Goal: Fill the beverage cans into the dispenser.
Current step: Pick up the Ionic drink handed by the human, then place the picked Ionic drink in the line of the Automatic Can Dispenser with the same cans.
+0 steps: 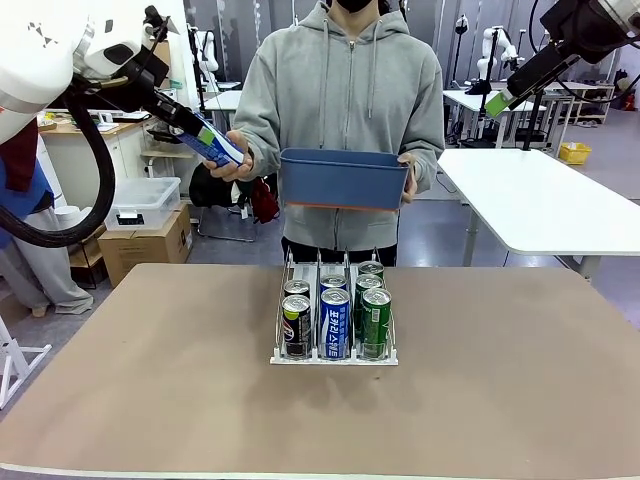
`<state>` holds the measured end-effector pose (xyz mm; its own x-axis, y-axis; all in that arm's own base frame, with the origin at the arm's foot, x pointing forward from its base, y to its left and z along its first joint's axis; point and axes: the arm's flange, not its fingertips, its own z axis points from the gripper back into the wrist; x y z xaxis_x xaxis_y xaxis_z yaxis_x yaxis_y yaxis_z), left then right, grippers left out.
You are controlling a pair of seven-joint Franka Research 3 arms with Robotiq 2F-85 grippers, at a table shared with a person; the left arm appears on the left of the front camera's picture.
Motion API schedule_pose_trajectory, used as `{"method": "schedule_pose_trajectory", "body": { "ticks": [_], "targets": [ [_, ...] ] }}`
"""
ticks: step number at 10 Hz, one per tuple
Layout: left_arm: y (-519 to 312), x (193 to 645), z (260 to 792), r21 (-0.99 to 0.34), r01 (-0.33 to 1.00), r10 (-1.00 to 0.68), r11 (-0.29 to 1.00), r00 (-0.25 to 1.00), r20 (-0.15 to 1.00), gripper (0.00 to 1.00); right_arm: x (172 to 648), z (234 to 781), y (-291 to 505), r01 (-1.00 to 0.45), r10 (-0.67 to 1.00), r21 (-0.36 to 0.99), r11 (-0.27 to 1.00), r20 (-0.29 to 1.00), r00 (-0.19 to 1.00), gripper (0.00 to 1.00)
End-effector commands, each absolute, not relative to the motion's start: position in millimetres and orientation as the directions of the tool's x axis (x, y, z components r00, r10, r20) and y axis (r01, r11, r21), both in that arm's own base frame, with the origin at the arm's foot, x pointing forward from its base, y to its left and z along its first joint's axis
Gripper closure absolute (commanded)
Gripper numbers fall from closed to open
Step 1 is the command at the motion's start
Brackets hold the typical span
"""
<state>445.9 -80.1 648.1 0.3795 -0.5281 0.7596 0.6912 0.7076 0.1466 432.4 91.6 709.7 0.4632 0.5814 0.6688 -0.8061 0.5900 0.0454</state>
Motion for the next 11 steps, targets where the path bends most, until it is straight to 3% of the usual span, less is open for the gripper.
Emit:
{"method": "schedule_pose_trajectory", "body": {
  "ticks": [1,2,3,11],
  "targets": [
    [-78.5,442.2,648.1,0.157,0.673,-0.526,0.722,0.388,0.757,1.0,432.2,709.6,91.8,-0.809,0.579,0.052,0.585,0.672,0.462,0.0],
    [-79.6,440.3,651.2,0.163,0.652,-0.511,0.74,0.389,0.766,1.0,432.2,709.6,91.8,-0.809,0.579,0.052,0.585,0.672,0.462,0.0],
    [-82.2,438.2,653.3,0.162,0.647,-0.512,0.745,0.399,0.761,0.45,432.2,709.6,91.8,-0.809,0.579,0.052,0.585,0.672,0.462,0.0],
    [-80.4,445.1,649.2,0.146,0.686,-0.524,0.713,0.384,0.76,0.45,432.2,709.6,91.8,-0.809,0.579,0.052,0.585,0.672,0.462,0.0]
  ]
}}
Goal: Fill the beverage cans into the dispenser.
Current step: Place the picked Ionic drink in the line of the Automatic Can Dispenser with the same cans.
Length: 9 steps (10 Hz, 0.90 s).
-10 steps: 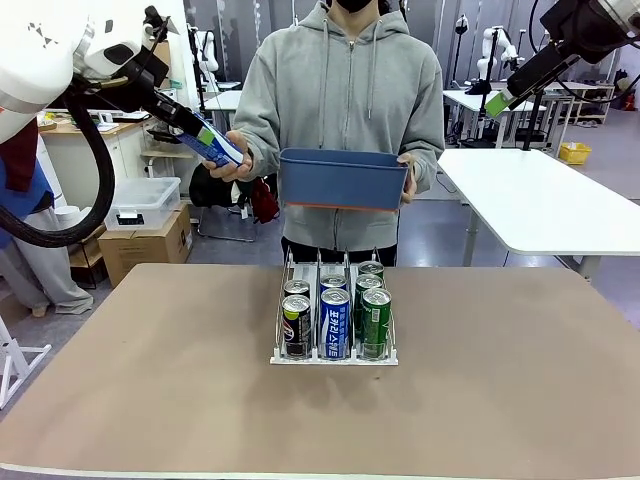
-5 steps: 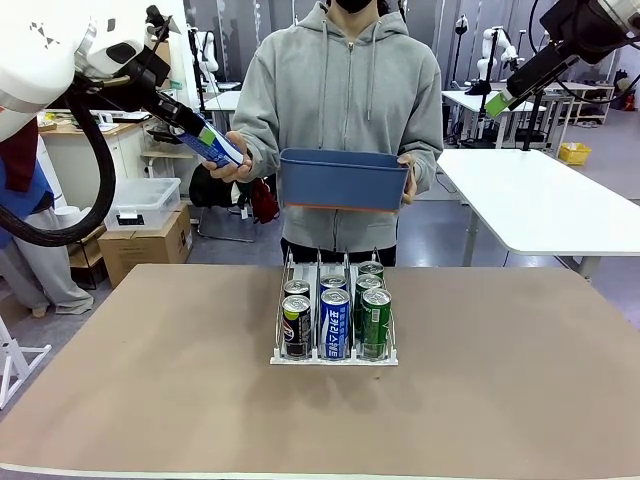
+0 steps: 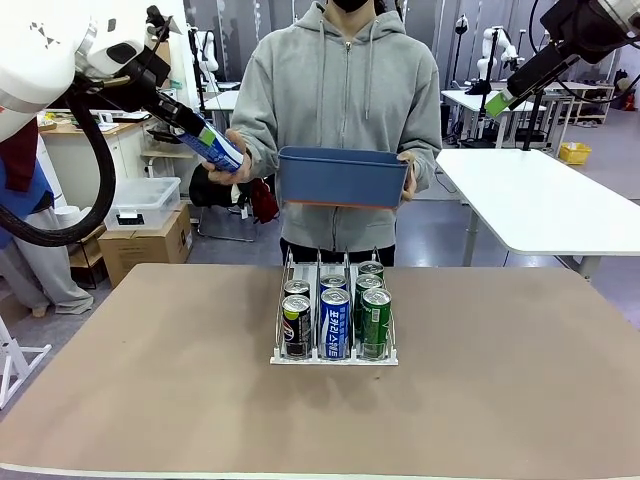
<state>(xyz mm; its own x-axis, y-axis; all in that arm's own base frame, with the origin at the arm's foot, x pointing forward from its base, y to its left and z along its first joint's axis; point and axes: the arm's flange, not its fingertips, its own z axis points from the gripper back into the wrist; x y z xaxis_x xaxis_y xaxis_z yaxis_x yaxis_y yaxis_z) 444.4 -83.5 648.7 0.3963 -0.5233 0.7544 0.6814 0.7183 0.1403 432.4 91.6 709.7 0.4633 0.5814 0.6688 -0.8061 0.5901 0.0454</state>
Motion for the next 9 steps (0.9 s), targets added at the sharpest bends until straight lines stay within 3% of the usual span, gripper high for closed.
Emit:
{"method": "schedule_pose_trajectory", "body": {
  "ticks": [1,9],
  "targets": [
    [-80.4,445.1,649.2,0.146,0.686,-0.524,0.713,0.384,0.76,0.45,432.2,709.6,91.8,-0.809,0.579,0.052,0.585,0.672,0.462,0.0],
    [-80.4,445.1,649.2,0.146,0.686,-0.524,0.713,0.384,0.76,0.45,432.2,709.6,91.8,-0.809,0.579,0.052,0.585,0.672,0.462,0.0]
  ]
}}
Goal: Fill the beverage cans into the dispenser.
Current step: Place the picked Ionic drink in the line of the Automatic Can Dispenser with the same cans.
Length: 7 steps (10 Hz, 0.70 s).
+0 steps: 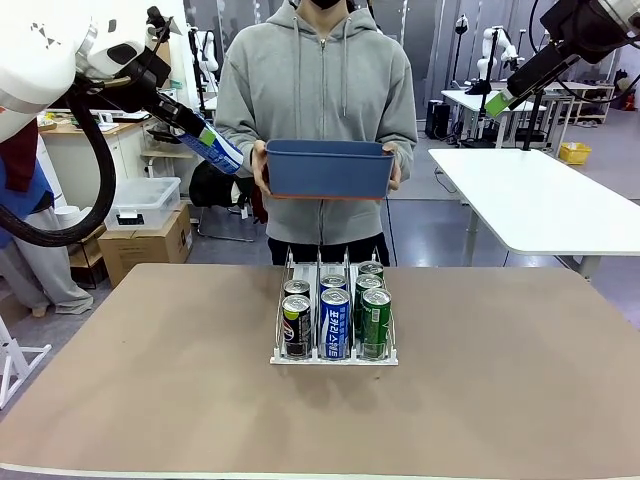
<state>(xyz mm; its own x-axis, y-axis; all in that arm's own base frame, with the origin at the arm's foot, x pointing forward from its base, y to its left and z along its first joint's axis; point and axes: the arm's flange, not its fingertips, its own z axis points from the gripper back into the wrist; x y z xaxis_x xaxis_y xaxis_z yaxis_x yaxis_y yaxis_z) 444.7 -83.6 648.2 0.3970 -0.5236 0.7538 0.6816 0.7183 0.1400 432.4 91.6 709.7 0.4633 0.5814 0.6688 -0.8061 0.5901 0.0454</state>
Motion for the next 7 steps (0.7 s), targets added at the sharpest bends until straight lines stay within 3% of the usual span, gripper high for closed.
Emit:
{"method": "schedule_pose_trajectory", "body": {
  "ticks": [1,6,7],
  "targets": [
    [-80.4,445.1,649.2,0.146,0.686,-0.524,0.713,0.384,0.76,0.45,432.2,709.6,91.8,-0.809,0.579,0.052,0.585,0.672,0.462,0.0],
    [-83.6,444.7,648.2,0.14,0.682,-0.524,0.718,0.397,0.754,0.45,432.2,709.6,91.8,-0.809,0.579,0.052,0.585,0.672,0.462,0.0],
    [-88.6,443.4,642.6,0.096,0.64,-0.509,0.762,0.501,0.7,0.43,432.2,709.6,91.8,-0.809,0.579,0.052,0.585,0.672,0.462,0.0]
  ]
}}
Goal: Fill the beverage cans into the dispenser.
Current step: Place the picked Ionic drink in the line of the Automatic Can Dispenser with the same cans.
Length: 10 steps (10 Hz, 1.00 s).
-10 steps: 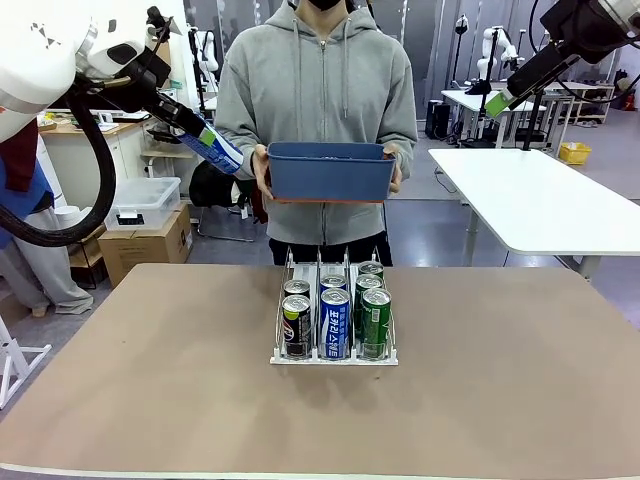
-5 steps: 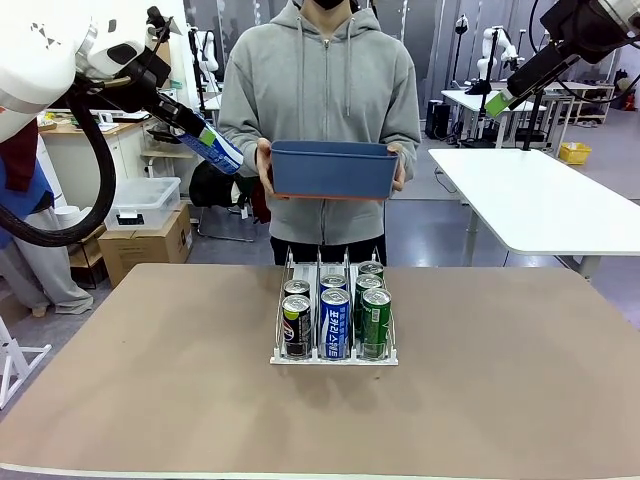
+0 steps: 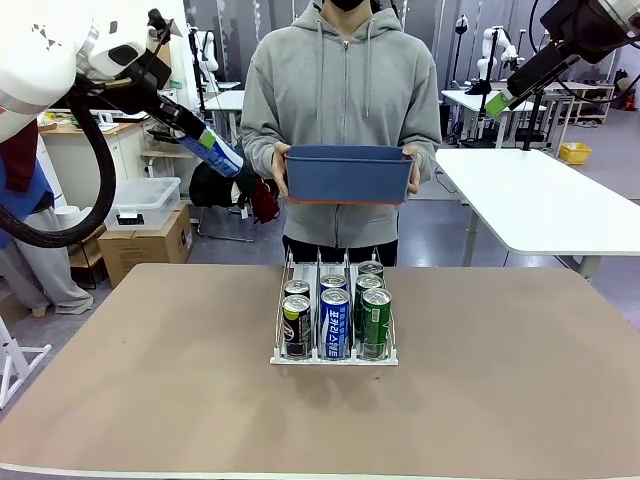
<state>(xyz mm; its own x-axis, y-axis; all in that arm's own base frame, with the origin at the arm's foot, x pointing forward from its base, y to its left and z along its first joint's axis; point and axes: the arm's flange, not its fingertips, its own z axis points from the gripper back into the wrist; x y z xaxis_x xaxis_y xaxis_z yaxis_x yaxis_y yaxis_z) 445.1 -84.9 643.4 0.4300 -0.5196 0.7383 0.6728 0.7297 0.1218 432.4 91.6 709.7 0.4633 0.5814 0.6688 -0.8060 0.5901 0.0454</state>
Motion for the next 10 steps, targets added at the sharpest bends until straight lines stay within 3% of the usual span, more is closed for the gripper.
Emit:
{"method": "schedule_pose_trajectory", "body": {
  "ticks": [1,4,7,10],
  "targets": [
    [-96.8,438.3,638.9,0.1,0.571,-0.494,0.814,0.593,0.636,0.43,432.2,709.6,91.8,-0.809,0.579,0.052,0.585,0.672,0.462,0.0],
    [-125.9,394.6,629.8,0.109,0.516,-0.485,0.85,0.685,0.544,0.43,432.2,709.6,91.8,-0.809,0.579,0.052,0.585,0.672,0.462,0.0],
    [-159.7,342.7,620.2,0.059,0.588,-0.543,0.807,0.698,0.467,0.43,432.2,709.6,91.8,-0.809,0.579,0.052,0.585,0.672,0.462,0.0],
    [-167.5,330.3,627.1,-0.086,0.624,-0.535,0.776,0.725,0.433,0.43,432.2,709.6,91.8,-0.809,0.579,0.052,0.585,0.672,0.462,0.0]
  ]
}}
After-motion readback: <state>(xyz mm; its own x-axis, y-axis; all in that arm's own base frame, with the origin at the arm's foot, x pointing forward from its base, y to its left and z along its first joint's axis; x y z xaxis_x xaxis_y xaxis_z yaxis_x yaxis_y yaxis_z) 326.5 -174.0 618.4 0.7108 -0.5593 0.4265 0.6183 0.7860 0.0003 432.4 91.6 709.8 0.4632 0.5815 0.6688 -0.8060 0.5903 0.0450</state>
